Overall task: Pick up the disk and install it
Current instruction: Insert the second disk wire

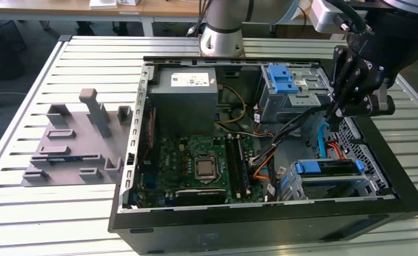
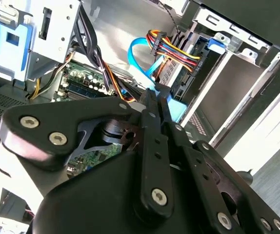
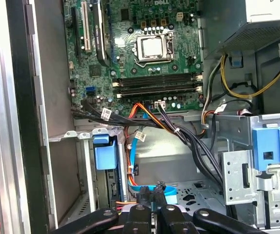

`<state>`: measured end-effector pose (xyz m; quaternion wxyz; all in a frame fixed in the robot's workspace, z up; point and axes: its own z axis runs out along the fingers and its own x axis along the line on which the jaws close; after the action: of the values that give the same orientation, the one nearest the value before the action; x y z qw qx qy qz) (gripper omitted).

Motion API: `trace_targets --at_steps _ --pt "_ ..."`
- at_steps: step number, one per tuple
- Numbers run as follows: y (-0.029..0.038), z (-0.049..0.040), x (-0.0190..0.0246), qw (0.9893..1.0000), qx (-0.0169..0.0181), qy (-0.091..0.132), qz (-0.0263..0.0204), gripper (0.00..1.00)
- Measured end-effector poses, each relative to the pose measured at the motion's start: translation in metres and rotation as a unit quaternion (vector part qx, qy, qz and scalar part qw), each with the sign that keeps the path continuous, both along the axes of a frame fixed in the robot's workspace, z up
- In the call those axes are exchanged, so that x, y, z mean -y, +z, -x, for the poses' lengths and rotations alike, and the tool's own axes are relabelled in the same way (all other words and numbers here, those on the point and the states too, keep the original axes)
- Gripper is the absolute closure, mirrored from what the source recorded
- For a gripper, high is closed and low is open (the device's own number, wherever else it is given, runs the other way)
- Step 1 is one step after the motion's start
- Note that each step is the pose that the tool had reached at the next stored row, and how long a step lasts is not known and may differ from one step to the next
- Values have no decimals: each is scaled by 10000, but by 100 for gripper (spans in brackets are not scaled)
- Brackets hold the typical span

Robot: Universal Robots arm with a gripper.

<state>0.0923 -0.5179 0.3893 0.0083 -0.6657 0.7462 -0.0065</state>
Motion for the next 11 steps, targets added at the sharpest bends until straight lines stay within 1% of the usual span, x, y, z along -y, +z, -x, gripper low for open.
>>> trace_targets --at_steps 3,4,8,11 --pt "-15 0 -5 10000 0 0 0 81" --pt "-20 0 -5 10000 0 0 0 75" --pt "-51 0 -7 10000 0 0 9 75" --pt "-80 0 -8 10000 0 0 38 75"
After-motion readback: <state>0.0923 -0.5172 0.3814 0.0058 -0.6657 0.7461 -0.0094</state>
